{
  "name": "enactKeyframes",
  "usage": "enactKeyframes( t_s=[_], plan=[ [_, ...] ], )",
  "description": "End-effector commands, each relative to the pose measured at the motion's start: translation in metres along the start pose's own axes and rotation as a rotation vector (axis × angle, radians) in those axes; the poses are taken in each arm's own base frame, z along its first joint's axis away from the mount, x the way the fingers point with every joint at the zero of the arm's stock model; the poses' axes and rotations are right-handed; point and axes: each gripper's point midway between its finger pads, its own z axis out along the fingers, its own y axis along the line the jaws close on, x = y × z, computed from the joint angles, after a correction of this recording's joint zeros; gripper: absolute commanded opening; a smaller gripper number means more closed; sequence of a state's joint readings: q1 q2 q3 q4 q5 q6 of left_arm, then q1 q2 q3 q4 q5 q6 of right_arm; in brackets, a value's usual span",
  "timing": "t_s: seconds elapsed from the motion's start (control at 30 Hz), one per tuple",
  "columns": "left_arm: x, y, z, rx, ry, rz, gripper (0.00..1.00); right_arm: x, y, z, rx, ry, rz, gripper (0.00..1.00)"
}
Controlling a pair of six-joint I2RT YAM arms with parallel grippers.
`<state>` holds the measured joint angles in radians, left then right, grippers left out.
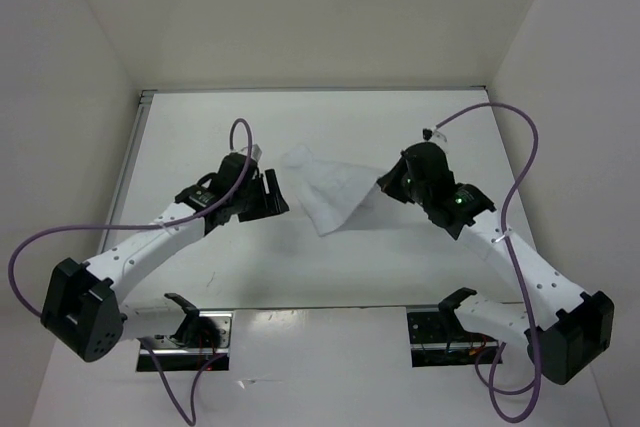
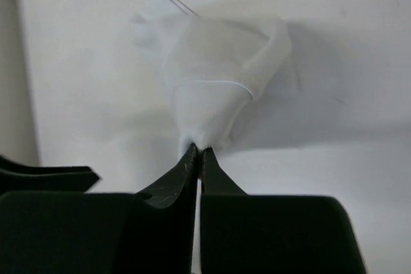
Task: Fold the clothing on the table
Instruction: Flatten the skirt out
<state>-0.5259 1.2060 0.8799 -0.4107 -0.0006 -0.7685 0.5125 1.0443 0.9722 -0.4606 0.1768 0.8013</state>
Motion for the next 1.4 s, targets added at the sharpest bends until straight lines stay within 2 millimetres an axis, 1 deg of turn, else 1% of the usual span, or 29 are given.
enactKeyframes(
  t_s=[0.0,0.03,0.07,0.1,0.13,0.23,0.27,0.33,0.37,0.4,0.43,0.5,0.6,0.67,0.7,0.73,0.8,0.87,0.9,0.93,1.03,1.07,1.1,1.17,1.2,1.23,1.27,1.33,1.37],
  plan=[
    [0.015,-0.001,0.017,0.000,0.049,-0.007,0.73,0.037,-0.058,-0.007,0.203,0.089,0.008,0.00],
    [0.018,0.001,0.020,-0.009,0.059,-0.008,0.73,0.042,-0.064,-0.009,0.217,0.101,0.005,0.00],
    [0.020,-0.002,0.024,-0.004,0.066,-0.008,0.72,0.047,-0.070,-0.012,0.235,0.114,0.012,0.00],
    [0.026,-0.003,0.027,-0.008,0.083,0.001,0.71,0.045,-0.069,-0.017,0.226,0.106,0.014,0.00],
    [0.029,0.000,0.035,-0.021,0.098,0.000,0.68,0.045,-0.074,-0.019,0.245,0.092,0.028,0.00],
    [0.046,-0.013,0.049,-0.003,0.146,0.030,0.64,0.040,-0.072,-0.023,0.237,0.066,0.035,0.00],
    [0.047,-0.020,0.053,0.009,0.145,0.029,0.63,0.038,-0.074,-0.023,0.248,0.051,0.032,0.00],
    [0.056,-0.020,0.063,-0.011,0.161,0.022,0.61,0.039,-0.075,-0.021,0.255,0.057,0.030,0.00],
    [0.055,-0.027,0.066,-0.004,0.150,0.024,0.60,0.041,-0.074,-0.021,0.249,0.065,0.031,0.00],
    [0.056,-0.024,0.068,-0.018,0.147,0.025,0.58,0.041,-0.075,-0.021,0.249,0.066,0.022,0.00],
    [0.051,-0.027,0.072,-0.019,0.132,0.011,0.58,0.039,-0.073,-0.020,0.241,0.060,0.025,0.00],
    [0.048,-0.031,0.075,-0.013,0.125,0.002,0.58,0.042,-0.075,-0.020,0.247,0.065,0.023,0.00],
    [0.046,-0.034,0.086,-0.011,0.123,0.001,0.58,0.039,-0.073,-0.023,0.231,0.052,0.028,0.00],
    [0.047,-0.042,0.092,0.020,0.137,-0.010,0.58,0.039,-0.073,-0.023,0.231,0.052,0.028,0.00],
    [0.052,-0.041,0.097,0.020,0.156,-0.010,0.58,0.039,-0.073,-0.023,0.231,0.052,0.028,0.00],
    [0.052,-0.044,0.100,0.038,0.156,-0.011,0.58,0.040,-0.072,-0.024,0.226,0.059,0.029,0.00],
    [0.062,-0.042,0.108,0.036,0.193,-0.022,0.58,0.040,-0.072,-0.024,0.226,0.059,0.029,0.00],
    [0.061,-0.047,0.112,0.056,0.194,-0.023,0.57,0.039,-0.070,-0.023,0.219,0.054,0.031,0.00],
    [0.065,-0.043,0.117,0.043,0.206,-0.023,0.57,0.041,-0.073,-0.022,0.226,0.059,0.029,0.00],
    [0.063,-0.045,0.117,0.049,0.200,-0.023,0.55,0.041,-0.073,-0.022,0.226,0.059,0.029,0.00],
    [0.073,-0.036,0.126,0.020,0.227,-0.024,0.47,0.041,-0.073,-0.022,0.226,0.059,0.029,0.00],
    [0.068,-0.041,0.126,0.033,0.215,-0.023,0.44,0.041,-0.073,-0.022,0.226,0.059,0.029,0.00],
    [0.075,-0.035,0.132,0.015,0.232,-0.024,0.44,0.041,-0.073,-0.022,0.226,0.059,0.029,0.00],
    [0.081,-0.037,0.138,0.018,0.252,-0.018,0.44,0.040,-0.072,-0.024,0.219,0.054,0.031,0.00],
    [0.080,-0.038,0.141,0.018,0.252,-0.018,0.44,0.040,-0.072,-0.024,0.219,0.054,0.031,0.00],
    [0.087,-0.039,0.142,0.020,0.272,-0.012,0.42,0.039,-0.071,-0.025,0.212,0.048,0.033,0.00],
    [0.088,-0.039,0.147,0.014,0.278,-0.012,0.40,0.039,-0.071,-0.025,0.212,0.048,0.033,0.00],
    [0.091,-0.042,0.148,0.018,0.282,-0.004,0.38,0.039,-0.071,-0.025,0.212,0.048,0.033,0.00],
    [0.094,-0.039,0.151,0.008,0.291,-0.005,0.36,0.037,-0.070,-0.027,0.205,0.042,0.035,0.00]
  ],
)
